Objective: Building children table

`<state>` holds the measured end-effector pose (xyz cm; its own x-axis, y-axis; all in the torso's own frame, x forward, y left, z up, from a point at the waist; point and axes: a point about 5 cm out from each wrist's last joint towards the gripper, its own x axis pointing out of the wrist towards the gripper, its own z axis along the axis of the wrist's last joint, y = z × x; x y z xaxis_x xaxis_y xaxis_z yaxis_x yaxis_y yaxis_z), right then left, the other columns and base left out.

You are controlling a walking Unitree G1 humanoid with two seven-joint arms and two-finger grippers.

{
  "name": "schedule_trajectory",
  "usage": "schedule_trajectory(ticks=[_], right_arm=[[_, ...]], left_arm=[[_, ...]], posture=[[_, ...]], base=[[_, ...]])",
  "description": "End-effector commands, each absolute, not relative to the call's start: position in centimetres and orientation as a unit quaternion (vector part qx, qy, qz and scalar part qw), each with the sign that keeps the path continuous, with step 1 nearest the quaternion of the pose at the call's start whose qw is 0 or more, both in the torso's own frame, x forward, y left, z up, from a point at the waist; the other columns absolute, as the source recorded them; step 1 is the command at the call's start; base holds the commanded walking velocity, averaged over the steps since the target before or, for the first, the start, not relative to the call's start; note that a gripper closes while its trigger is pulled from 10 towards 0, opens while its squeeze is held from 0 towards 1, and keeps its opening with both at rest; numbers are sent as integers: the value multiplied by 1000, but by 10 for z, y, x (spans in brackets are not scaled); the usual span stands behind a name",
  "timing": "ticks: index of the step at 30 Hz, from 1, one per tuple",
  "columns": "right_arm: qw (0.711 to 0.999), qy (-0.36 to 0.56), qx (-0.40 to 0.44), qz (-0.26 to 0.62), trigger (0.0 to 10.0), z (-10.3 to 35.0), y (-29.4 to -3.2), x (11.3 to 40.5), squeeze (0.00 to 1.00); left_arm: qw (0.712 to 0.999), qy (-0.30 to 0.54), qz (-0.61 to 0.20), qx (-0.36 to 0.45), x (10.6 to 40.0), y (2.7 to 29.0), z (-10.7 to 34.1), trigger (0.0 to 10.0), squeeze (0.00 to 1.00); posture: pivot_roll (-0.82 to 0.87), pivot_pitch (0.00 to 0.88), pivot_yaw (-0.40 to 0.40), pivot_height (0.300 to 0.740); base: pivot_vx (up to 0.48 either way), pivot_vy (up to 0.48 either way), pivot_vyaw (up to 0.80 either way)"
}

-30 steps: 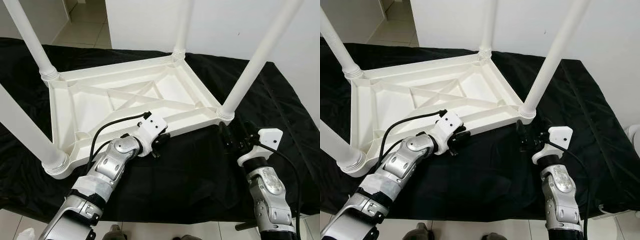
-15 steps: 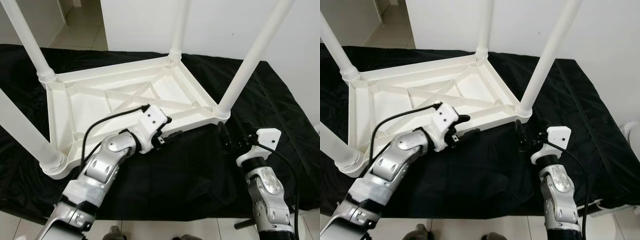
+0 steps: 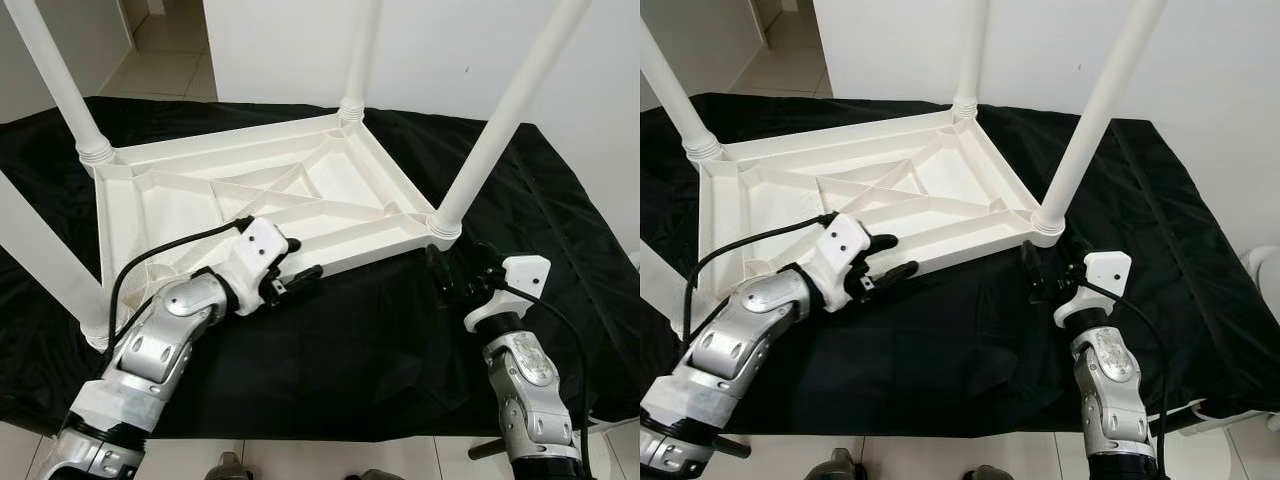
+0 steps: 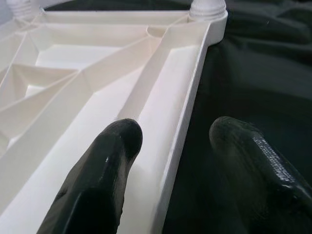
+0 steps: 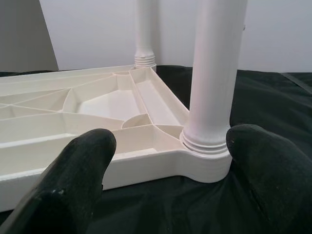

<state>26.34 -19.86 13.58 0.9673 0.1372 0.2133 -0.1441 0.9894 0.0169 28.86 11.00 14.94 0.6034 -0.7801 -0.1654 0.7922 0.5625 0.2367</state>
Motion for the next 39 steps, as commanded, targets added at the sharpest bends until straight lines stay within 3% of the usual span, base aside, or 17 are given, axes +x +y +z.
schedule_trajectory(ticks=[1, 15, 18, 21, 26, 29, 39], right_arm=[[992, -107, 17, 70, 10000, 134, -199, 264, 0], [991, -110, 17, 71, 10000, 134, -199, 263, 0], [991, -111, 17, 74, 10000, 134, -198, 264, 0], [991, -111, 18, 76, 10000, 133, -196, 267, 0], [990, -110, 22, 82, 10000, 131, -194, 271, 0], [990, -109, 24, 87, 10000, 129, -193, 274, 0], [988, -108, 25, 104, 10000, 127, -188, 284, 0]], left_arm=[[861, 44, -485, 146, 282, 111, 141, 10000, 0], [836, 53, -534, 112, 262, 132, 140, 10000, 0], [806, 104, -574, 104, 241, 159, 140, 10000, 0], [793, 139, -583, 109, 226, 180, 139, 10000, 0], [804, 142, -567, 107, 215, 193, 140, 10000, 0], [838, 73, -532, 98, 215, 198, 151, 10000, 0], [878, 29, -474, 62, 199, 249, 157, 10000, 0]], posture=[[51, 21, -36, 740], [60, 22, -34, 740], [78, 19, -32, 740], [97, 16, -35, 740], [128, 12, -46, 740], [156, 8, -55, 740], [205, 6, -70, 740]], base=[[0, 0, 0], [0, 0, 0], [0, 0, 0], [0, 0, 0], [0, 0, 0], [0, 0, 0], [0, 0, 0]])
